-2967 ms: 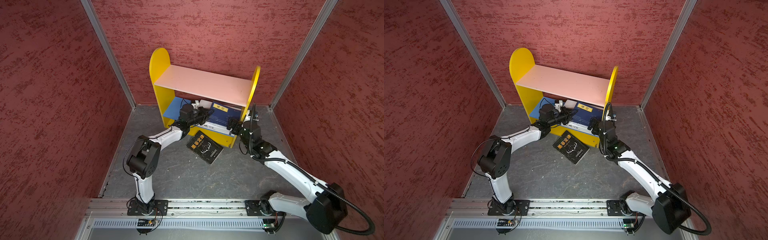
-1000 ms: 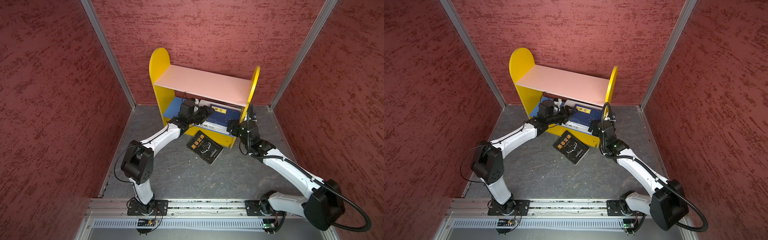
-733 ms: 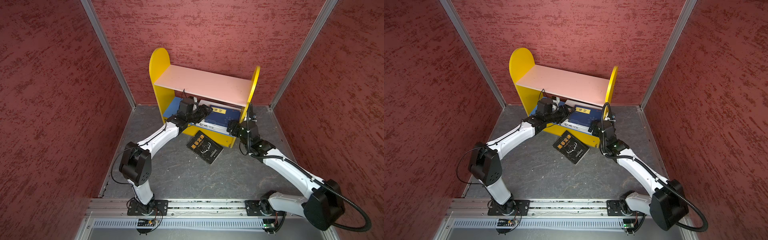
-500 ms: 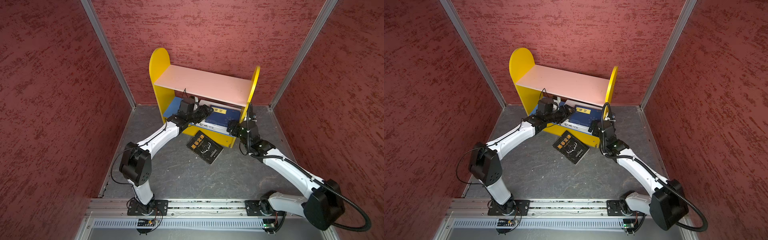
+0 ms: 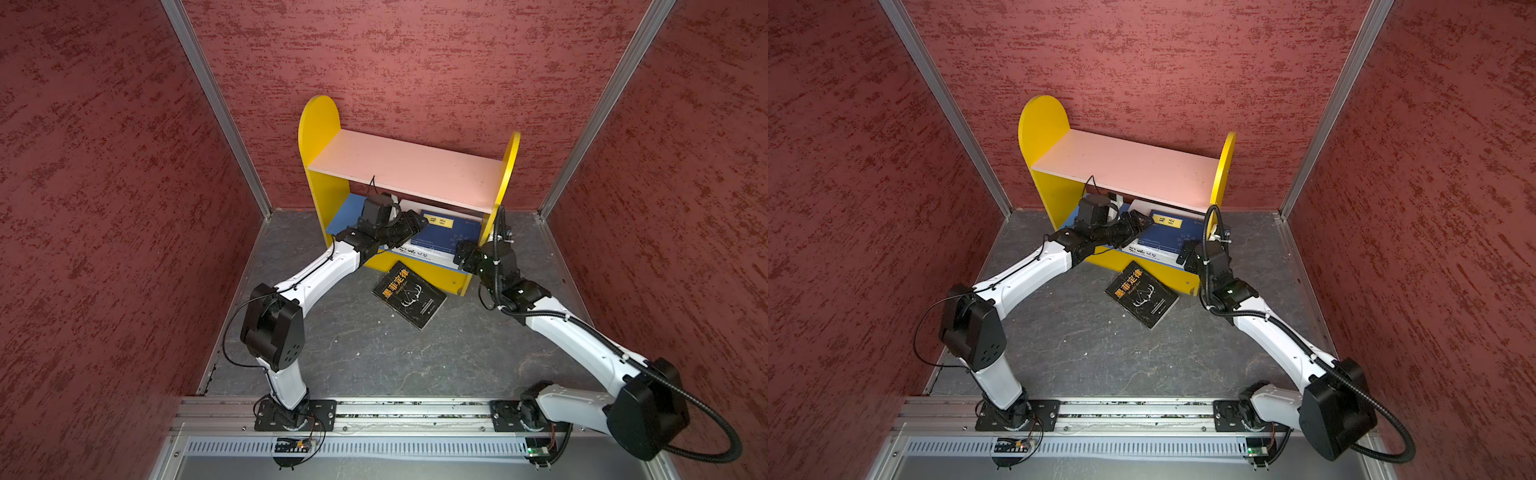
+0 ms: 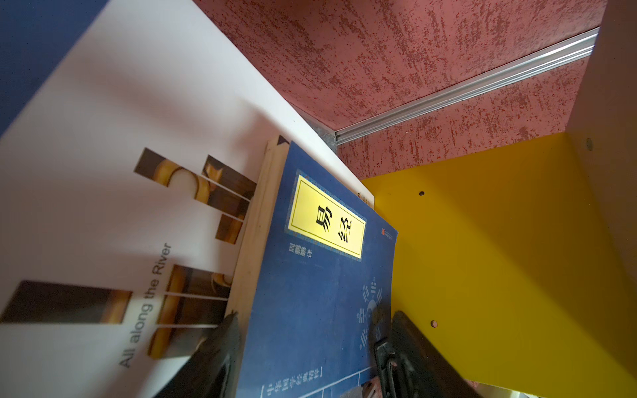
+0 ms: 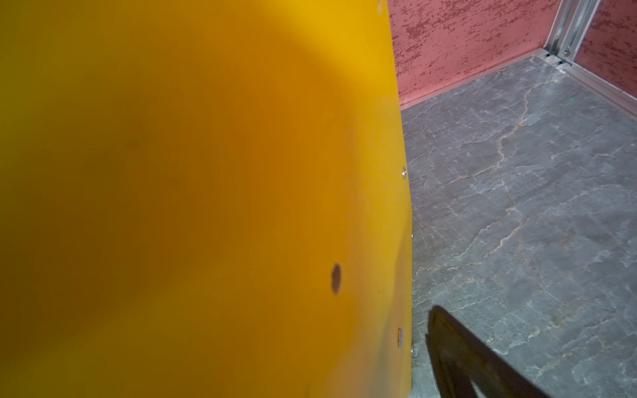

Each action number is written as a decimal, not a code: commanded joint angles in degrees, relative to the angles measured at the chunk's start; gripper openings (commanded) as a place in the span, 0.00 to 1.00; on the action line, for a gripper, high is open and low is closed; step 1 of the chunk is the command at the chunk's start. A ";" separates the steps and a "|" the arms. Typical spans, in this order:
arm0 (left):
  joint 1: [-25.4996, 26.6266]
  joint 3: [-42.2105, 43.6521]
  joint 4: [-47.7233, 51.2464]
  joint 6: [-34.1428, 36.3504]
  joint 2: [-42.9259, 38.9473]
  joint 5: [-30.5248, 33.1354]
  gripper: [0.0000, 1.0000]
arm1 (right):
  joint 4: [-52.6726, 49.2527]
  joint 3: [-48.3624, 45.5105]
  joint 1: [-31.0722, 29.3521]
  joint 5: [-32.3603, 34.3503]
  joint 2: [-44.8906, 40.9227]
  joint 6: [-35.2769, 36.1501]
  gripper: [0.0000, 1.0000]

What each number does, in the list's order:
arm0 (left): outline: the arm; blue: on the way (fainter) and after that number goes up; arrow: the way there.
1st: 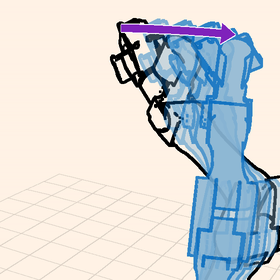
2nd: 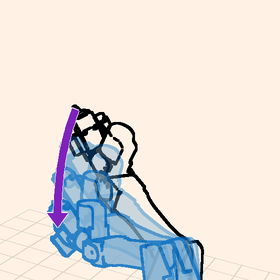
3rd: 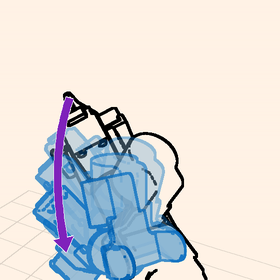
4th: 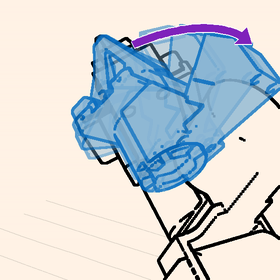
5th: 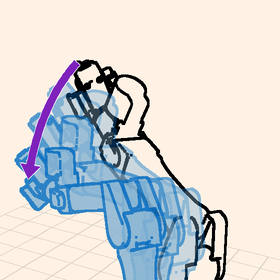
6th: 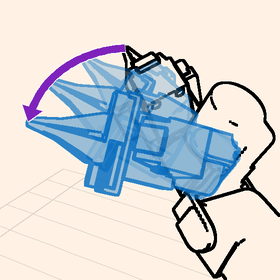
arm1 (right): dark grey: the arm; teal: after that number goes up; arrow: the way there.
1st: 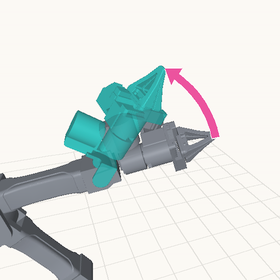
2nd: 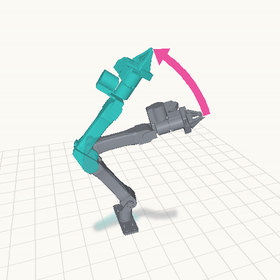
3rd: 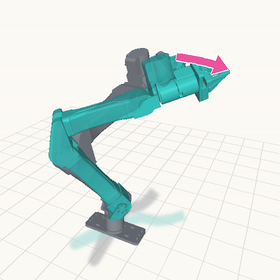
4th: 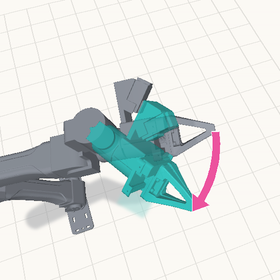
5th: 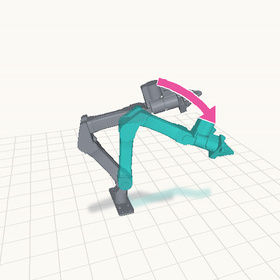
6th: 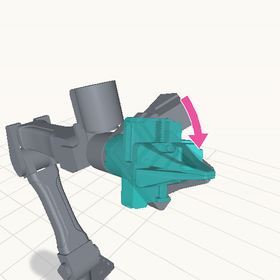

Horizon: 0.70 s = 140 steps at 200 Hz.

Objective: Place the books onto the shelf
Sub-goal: 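Release the blue book and draw the left gripper back from the shelf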

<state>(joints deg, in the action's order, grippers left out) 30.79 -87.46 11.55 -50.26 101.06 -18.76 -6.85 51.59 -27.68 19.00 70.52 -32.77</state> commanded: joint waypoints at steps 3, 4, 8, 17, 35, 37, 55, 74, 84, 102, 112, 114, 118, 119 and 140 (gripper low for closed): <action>0.85 -1.91 -1.37 1.00 1.24 -1.48 0.70 | -0.18 1.58 -0.36 -2.72 0.32 0.95 0.99; 0.85 -1.96 -1.36 1.02 1.29 -1.51 0.70 | -0.18 1.58 -0.31 -2.73 0.32 0.91 0.99; 0.81 -2.07 -1.43 0.96 1.38 -1.74 0.70 | -0.11 1.58 -0.35 -2.83 0.32 0.88 0.99; 0.79 -2.22 -1.67 0.97 1.64 -2.13 0.70 | -0.09 1.59 -0.35 -2.96 0.33 0.90 0.99; 0.89 -2.37 -2.03 0.70 1.95 -2.42 0.70 | 0.17 1.67 -0.35 -3.18 0.30 0.79 0.99; 0.91 -2.36 -2.10 0.67 1.97 -2.42 0.70 | 0.24 1.65 -0.33 -3.18 0.31 0.78 0.99; 0.94 -2.44 -2.76 0.34 2.21 -2.59 0.70 | 0.44 1.63 -0.27 -3.27 0.32 0.86 0.99; 0.94 -3.04 -2.87 0.34 2.60 -2.83 0.70 | 0.78 1.65 -0.31 -3.17 0.23 0.91 0.99; 0.94 -3.45 -2.69 0.42 2.87 -2.95 0.70 | 1.03 1.58 -0.27 -3.03 0.19 0.94 0.99; 0.90 -3.85 -2.56 0.42 3.16 -2.97 0.70 | 1.59 1.67 -0.20 -3.01 0.05 0.97 0.99; 0.94 -3.92 -2.61 0.38 3.27 -2.94 0.70 | 1.75 1.80 -0.18 -3.03 0.12 1.04 0.99; 0.92 -3.94 -2.66 0.35 3.31 -2.97 0.70 | 1.75 1.81 -0.18 -2.95 0.14 1.11 0.99; 0.94 -4.09 -2.56 0.34 3.36 -3.02 0.70 | 1.84 1.84 -0.19 -3.07 0.14 1.16 0.99; 0.90 -4.02 -2.62 0.34 3.36 -3.03 0.71 | 1.84 1.84 -0.18 -3.08 0.14 1.19 0.99; 0.94 -4.12 -2.48 0.25 3.62 -3.12 0.71 | 1.89 2.07 -0.02 -3.01 0.10 1.32 0.99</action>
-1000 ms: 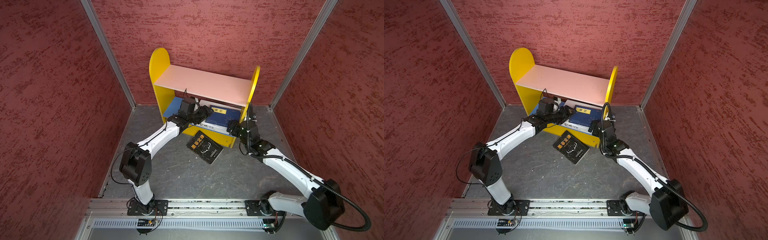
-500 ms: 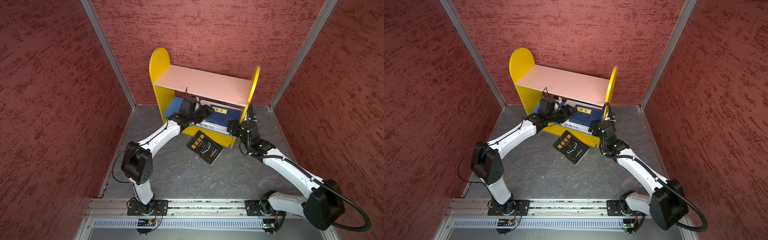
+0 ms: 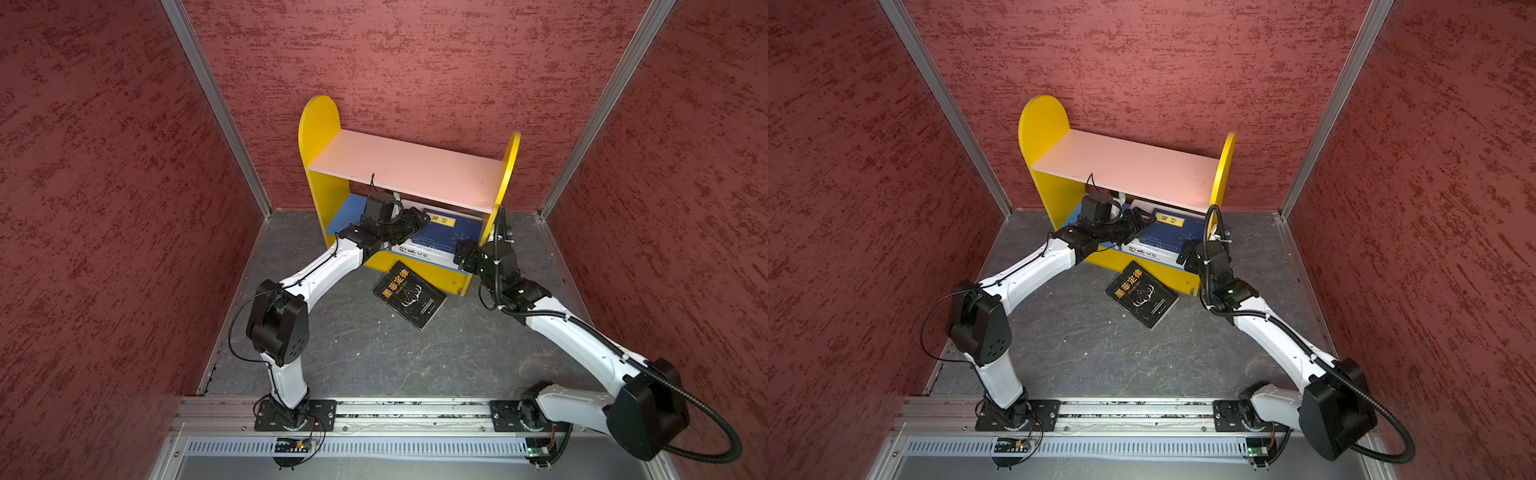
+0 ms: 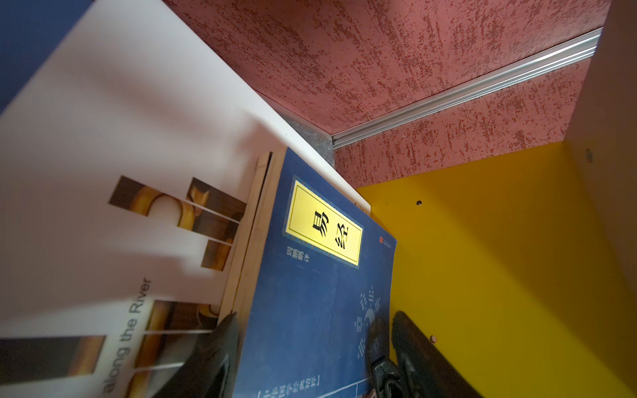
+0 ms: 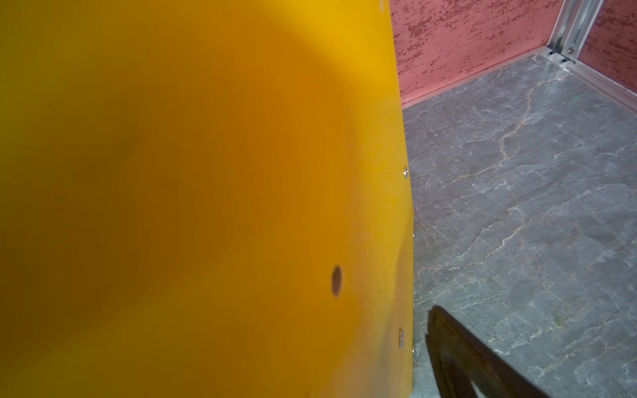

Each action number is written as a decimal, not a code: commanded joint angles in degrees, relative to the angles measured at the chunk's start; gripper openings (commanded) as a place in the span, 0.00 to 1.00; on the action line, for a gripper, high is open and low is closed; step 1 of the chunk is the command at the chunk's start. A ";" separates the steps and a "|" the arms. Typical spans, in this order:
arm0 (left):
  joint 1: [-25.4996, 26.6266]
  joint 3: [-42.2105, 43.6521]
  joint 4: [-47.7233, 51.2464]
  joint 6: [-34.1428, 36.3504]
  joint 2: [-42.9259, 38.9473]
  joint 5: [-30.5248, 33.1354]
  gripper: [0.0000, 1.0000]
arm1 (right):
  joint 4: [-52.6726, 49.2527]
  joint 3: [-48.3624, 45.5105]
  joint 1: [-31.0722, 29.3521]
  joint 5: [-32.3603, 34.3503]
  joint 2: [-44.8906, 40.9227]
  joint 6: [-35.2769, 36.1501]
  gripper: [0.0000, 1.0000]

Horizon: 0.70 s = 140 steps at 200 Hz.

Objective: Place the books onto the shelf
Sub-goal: 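Release the blue book and draw the left gripper back from the shelf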

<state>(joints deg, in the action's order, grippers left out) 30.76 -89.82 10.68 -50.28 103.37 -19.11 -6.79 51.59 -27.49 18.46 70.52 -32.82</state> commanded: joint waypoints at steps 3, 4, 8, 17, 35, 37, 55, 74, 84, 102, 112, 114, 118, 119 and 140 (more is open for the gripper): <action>0.96 -1.77 -1.59 0.27 1.27 -2.77 0.71 | 1.86 2.15 -0.18 -2.44 0.12 1.37 0.99; 0.96 -1.77 -1.56 0.27 1.33 -2.77 0.71 | 1.86 2.17 -0.19 -2.41 0.13 1.40 0.99; 0.96 -1.76 -1.52 0.32 1.34 -2.79 0.71 | 1.86 2.13 -0.20 -2.49 0.14 1.43 0.99; 0.99 -1.59 -1.51 0.24 1.30 -2.62 0.71 | 1.87 2.20 -0.13 -2.55 0.07 1.60 0.99; 0.96 -0.76 -2.32 0.20 0.72 -1.87 0.73 | 1.86 2.37 -0.11 -2.55 0.03 1.63 0.99; 0.96 -0.68 -2.41 0.19 0.63 -1.76 0.73 | 1.86 2.37 -0.09 -2.55 0.05 1.69 0.99; 0.73 -0.20 -2.34 0.84 0.09 -0.60 0.75 | 1.86 2.46 -0.02 -2.64 0.05 1.70 0.99; 0.36 0.16 -1.99 1.55 -0.90 0.65 0.78 | 1.78 2.68 0.01 -2.72 -0.08 1.69 0.99; 0.08 0.47 -1.92 2.26 -1.60 1.29 0.79 | 1.78 2.79 0.05 -2.73 -0.28 1.78 0.99; -0.59 1.48 -2.12 3.54 -3.42 2.44 0.81 | 1.80 3.16 0.06 -2.77 -0.85 2.20 0.99; -0.93 2.35 -2.61 4.37 -4.62 2.80 0.83 | 1.78 3.59 0.06 -2.90 -1.17 2.57 0.99; -0.96 2.59 -2.82 4.50 -4.90 2.91 0.83 | 1.78 3.66 0.11 -2.88 -1.28 2.65 0.99; -1.14 2.91 -3.08 4.81 -5.43 2.86 0.83 | 1.70 3.88 0.12 -2.98 -1.41 2.80 0.99; -1.14 3.04 -3.19 4.87 -5.49 2.95 0.84 | 1.69 3.96 0.09 -3.03 -1.47 2.87 0.99; -1.47 6.11 -5.40 6.49 -8.86 3.33 0.87 | 1.78 4.32 0.06 -4.05 -2.85 3.79 0.99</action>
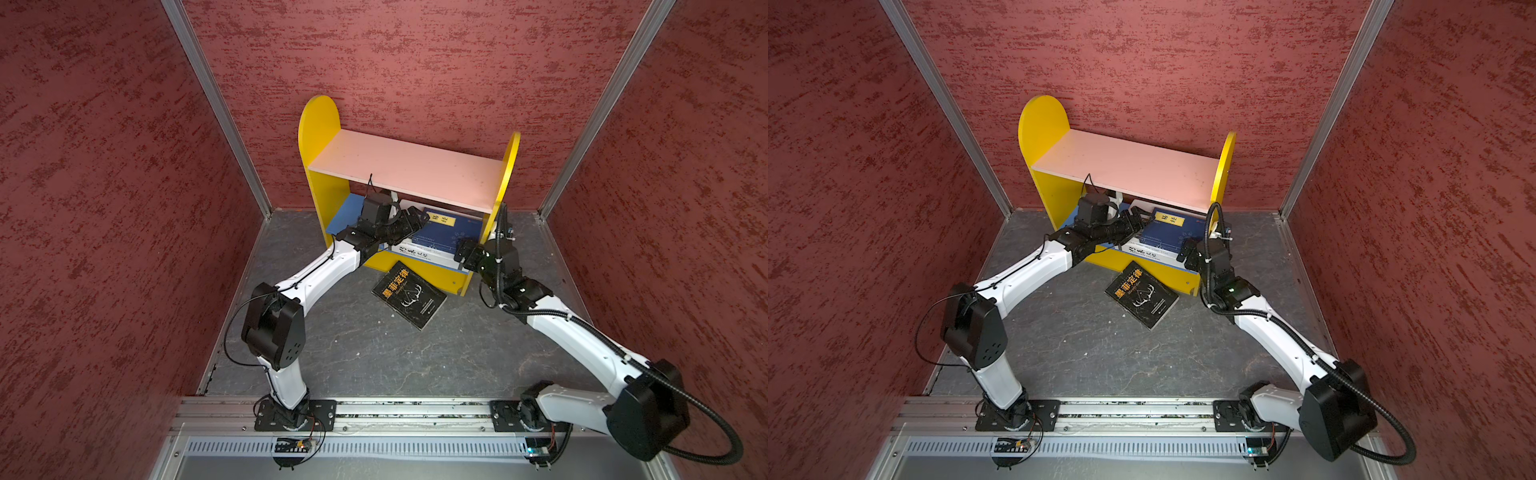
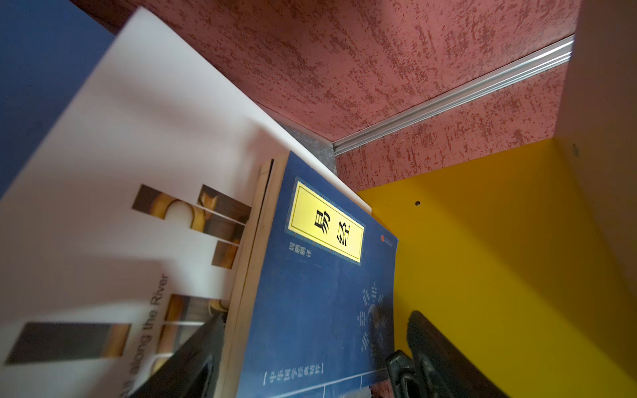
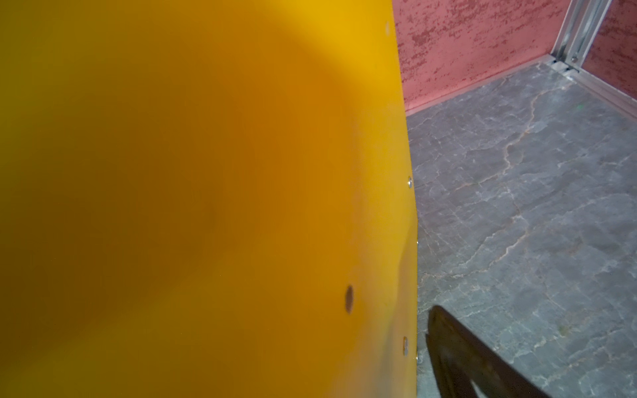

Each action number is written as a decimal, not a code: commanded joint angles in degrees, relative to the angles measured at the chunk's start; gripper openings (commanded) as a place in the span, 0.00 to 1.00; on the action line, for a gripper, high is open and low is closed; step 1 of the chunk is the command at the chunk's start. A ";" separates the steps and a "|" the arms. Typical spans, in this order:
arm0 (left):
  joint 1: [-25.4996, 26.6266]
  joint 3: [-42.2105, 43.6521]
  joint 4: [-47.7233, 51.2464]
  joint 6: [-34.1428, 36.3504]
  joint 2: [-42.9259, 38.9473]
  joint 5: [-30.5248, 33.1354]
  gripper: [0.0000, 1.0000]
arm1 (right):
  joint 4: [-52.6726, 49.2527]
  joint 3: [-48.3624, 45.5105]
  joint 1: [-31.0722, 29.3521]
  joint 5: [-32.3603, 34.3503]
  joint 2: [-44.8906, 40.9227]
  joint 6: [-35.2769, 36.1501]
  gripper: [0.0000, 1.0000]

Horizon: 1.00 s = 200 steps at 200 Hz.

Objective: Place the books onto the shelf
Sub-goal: 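Release the blue book and draw the left gripper back from the shelf, then lower both grippers to the black book on the table near the shelf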

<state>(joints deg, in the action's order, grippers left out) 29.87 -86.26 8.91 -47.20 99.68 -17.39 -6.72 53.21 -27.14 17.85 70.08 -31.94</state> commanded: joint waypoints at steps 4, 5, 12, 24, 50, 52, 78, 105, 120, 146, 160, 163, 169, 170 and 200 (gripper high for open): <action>-0.60 3.12 -4.10 3.73 -5.81 1.73 0.88 | 1.71 2.69 -0.28 -3.64 -2.74 3.15 0.99; -0.65 3.34 -4.17 3.75 -6.03 1.74 0.88 | 1.71 2.69 -0.28 -3.71 -2.84 3.18 0.99; -0.75 4.51 -4.82 4.19 -7.22 1.74 0.89 | 1.65 2.65 -0.28 -4.19 -3.51 3.49 0.99; -0.65 6.85 -5.68 4.69 -9.45 1.53 0.91 | 1.40 2.38 -0.28 -4.89 -4.65 3.88 0.99; -0.55 12.53 -5.35 4.01 -14.54 2.58 0.94 | -0.63 1.77 -0.29 -5.67 -7.31 4.52 0.99; -0.52 13.09 -5.38 3.93 -14.91 2.72 0.94 | -0.81 1.80 -0.29 -5.64 -7.50 4.52 0.99; -0.19 19.92 -4.88 2.56 -20.07 4.72 0.96 | -2.85 -0.06 -0.29 -5.69 -10.04 3.62 0.99; 0.32 27.23 -1.22 1.56 -24.38 9.31 0.99 | -4.06 -3.19 -0.29 -6.27 -12.93 1.66 0.99; -0.04 32.26 -1.51 -0.97 -26.07 11.02 1.00 | -5.04 -5.17 -0.29 -6.76 -14.50 0.44 0.99; -0.19 38.50 -3.64 -5.39 -25.23 11.43 0.99 | -6.36 -9.39 -0.28 -7.25 -17.25 -2.86 0.99; -0.12 39.08 -4.54 -7.42 -22.23 10.65 1.00 | -5.67 -12.40 -0.28 -8.09 -18.74 -5.40 0.99; -0.08 39.14 -4.64 -7.92 -21.56 10.58 0.99 | -5.48 -12.99 -0.24 -8.28 -19.05 -5.95 0.99; -0.05 39.22 -5.17 -8.81 -20.24 10.50 0.99 | -5.02 -14.30 -0.29 -8.43 -19.75 -6.98 0.99; -0.02 39.23 -5.28 -9.02 -20.06 10.47 1.00 | -4.99 -14.60 -0.29 -8.48 -19.82 -7.20 0.99; -0.45 43.86 -11.63 -15.57 -16.30 10.63 1.00 | -4.06 -20.60 -0.22 -8.87 -22.65 -12.19 0.99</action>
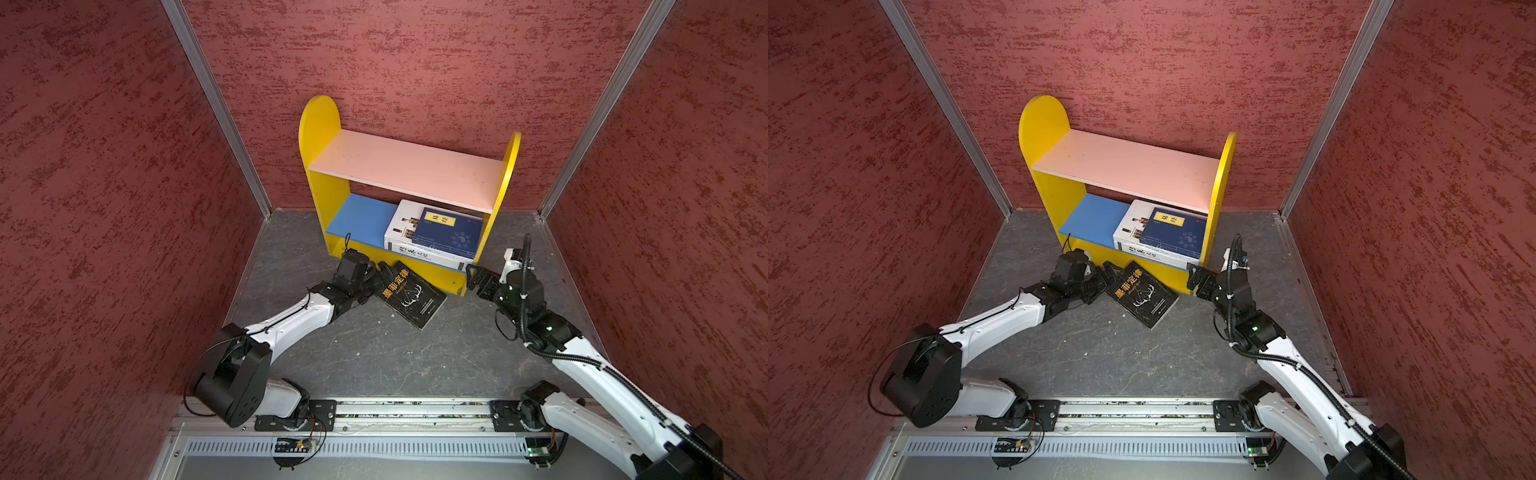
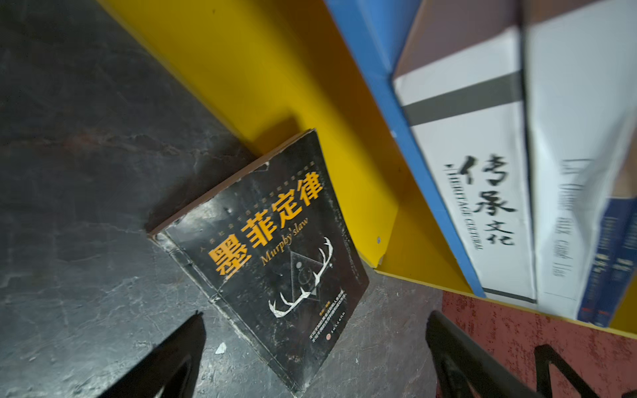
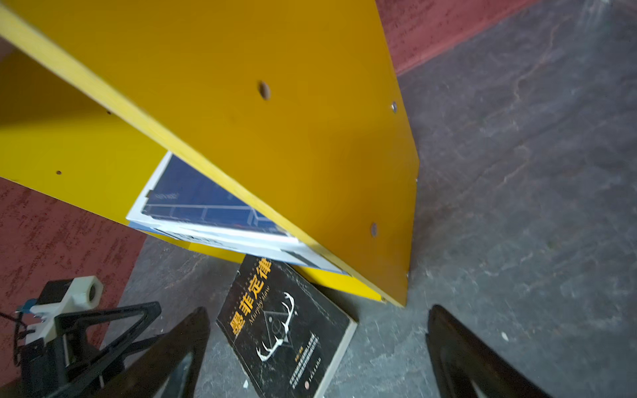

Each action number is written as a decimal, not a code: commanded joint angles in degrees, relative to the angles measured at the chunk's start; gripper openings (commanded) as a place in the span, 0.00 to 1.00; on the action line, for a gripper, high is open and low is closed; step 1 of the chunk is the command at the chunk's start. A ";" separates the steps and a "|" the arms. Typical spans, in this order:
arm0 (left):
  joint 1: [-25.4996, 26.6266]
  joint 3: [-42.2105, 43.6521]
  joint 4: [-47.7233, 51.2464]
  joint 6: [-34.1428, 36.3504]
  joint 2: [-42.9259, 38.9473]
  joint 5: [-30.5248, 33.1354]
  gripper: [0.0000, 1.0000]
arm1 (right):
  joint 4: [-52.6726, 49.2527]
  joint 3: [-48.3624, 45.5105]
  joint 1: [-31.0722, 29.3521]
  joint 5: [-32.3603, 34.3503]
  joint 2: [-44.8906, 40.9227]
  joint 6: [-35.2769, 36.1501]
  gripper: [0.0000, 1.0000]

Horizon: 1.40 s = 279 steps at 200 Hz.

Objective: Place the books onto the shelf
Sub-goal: 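Lower both grippers to the black book on the table near the shelf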

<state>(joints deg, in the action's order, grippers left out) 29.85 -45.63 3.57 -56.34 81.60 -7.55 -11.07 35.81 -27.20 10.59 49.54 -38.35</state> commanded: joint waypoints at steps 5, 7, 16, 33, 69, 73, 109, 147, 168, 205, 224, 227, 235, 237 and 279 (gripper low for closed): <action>-0.69 4.02 -7.66 -7.26 2.37 0.66 1.00 | 0.34 -4.08 -0.21 -1.91 -2.41 -6.51 0.99; -0.85 4.27 -8.18 -7.57 2.65 0.60 1.00 | 0.28 -4.41 -0.22 -1.98 -2.47 -6.81 0.99; -1.46 4.82 -9.54 -8.23 4.00 0.16 1.00 | 0.48 -6.00 -0.22 -2.97 -2.61 -7.89 0.99; -2.63 3.63 -10.75 -6.83 6.63 -1.21 1.00 | 1.63 -8.56 -0.20 -5.34 -2.54 -9.63 0.99; -4.17 0.05 -14.77 0.92 10.61 -2.80 0.99 | 1.06 -10.39 -0.22 -6.65 -2.34 -10.21 0.99; -4.30 -0.13 -15.22 1.56 10.96 -2.91 0.99 | 0.91 -10.61 -0.22 -6.99 -2.41 -10.58 0.99; -5.65 -2.55 -17.95 6.63 14.78 -6.02 0.99 | -0.33 -11.86 -0.17 -7.45 -4.81 -11.77 0.99; -6.90 -2.59 -21.95 5.65 19.88 -9.26 0.99 | -1.45 -12.13 -0.22 -6.81 -6.25 -12.80 0.99; -6.48 -2.72 -23.69 4.53 21.98 -11.22 0.98 | -1.11 -11.91 -0.22 -6.91 -5.39 -12.83 0.99; -3.26 -2.60 -21.57 5.08 22.68 -14.24 0.97 | 4.57 -11.11 -0.21 -8.20 -0.39 -11.66 0.99; -0.54 -2.19 -19.13 5.50 22.53 -14.63 0.97 | 7.93 -9.82 -0.17 -9.52 4.75 -10.32 0.99; -0.13 -2.25 -18.70 5.52 22.54 -14.74 0.97 | 8.38 -9.59 -0.22 -9.86 5.73 -10.03 0.99; 1.10 -2.29 -17.65 5.39 22.63 -14.77 0.97 | 9.83 -9.00 -0.22 -10.77 8.17 -9.45 0.99; 1.31 -2.32 -17.42 5.30 22.70 -14.77 0.97 | 10.10 -8.83 -0.22 -11.03 8.83 -9.24 0.99; 4.52 -2.80 -15.27 3.48 23.07 -14.03 0.96 | 12.74 -6.72 -0.22 -15.21 18.80 -7.28 0.99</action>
<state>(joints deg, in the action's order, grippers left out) 33.50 -48.29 -16.64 -51.92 103.94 -21.12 -2.22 27.24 -27.20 -1.50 65.80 -47.40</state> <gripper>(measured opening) 0.958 0.987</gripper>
